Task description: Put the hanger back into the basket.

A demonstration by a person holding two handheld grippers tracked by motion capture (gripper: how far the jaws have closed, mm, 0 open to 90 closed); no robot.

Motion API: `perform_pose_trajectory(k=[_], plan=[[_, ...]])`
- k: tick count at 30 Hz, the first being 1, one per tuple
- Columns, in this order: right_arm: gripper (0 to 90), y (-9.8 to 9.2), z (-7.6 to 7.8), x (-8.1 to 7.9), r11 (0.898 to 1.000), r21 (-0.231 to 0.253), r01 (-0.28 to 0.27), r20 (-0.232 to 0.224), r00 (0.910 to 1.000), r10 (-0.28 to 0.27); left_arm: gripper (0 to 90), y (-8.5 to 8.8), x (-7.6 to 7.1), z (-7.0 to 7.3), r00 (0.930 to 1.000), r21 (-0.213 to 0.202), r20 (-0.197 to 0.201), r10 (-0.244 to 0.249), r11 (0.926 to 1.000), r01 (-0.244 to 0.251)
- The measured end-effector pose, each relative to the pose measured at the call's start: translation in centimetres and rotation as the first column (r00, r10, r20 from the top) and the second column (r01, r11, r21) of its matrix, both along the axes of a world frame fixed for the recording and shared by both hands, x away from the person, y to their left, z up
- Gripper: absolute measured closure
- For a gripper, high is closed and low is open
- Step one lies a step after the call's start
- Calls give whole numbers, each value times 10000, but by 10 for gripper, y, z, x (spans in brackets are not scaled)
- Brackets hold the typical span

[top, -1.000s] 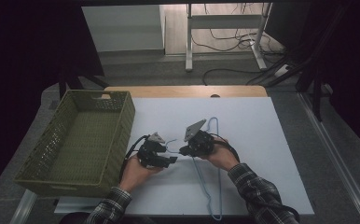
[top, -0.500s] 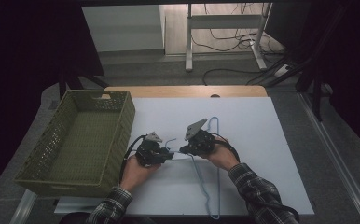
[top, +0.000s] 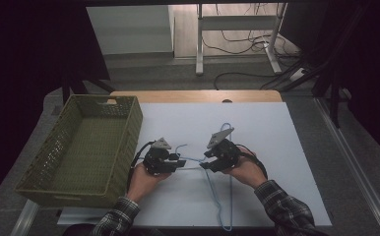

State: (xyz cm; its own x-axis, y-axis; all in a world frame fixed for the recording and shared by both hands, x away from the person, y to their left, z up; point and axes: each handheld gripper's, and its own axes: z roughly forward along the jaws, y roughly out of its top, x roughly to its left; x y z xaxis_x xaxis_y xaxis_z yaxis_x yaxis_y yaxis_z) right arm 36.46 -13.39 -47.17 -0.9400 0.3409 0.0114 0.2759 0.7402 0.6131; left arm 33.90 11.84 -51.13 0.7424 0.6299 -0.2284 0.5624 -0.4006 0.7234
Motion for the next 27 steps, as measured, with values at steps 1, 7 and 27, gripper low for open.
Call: perform_pose_trajectory(k=[1,7,27], plan=[[462,-2,-1,-3,10000,5,99,-87,9999,-99,575,0,0,1,10000,13,33,-28,10000,28],[370,-5,-15,-15,9978,67,660,-534,9964,-656,558,-1,-2,6,9997,-120,212,-96,9999,99],[649,-1,-30,-17,9913,97,1310,-1219,9841,-1288,530,-3,-5,12,9987,-278,465,-200,9994,213]])
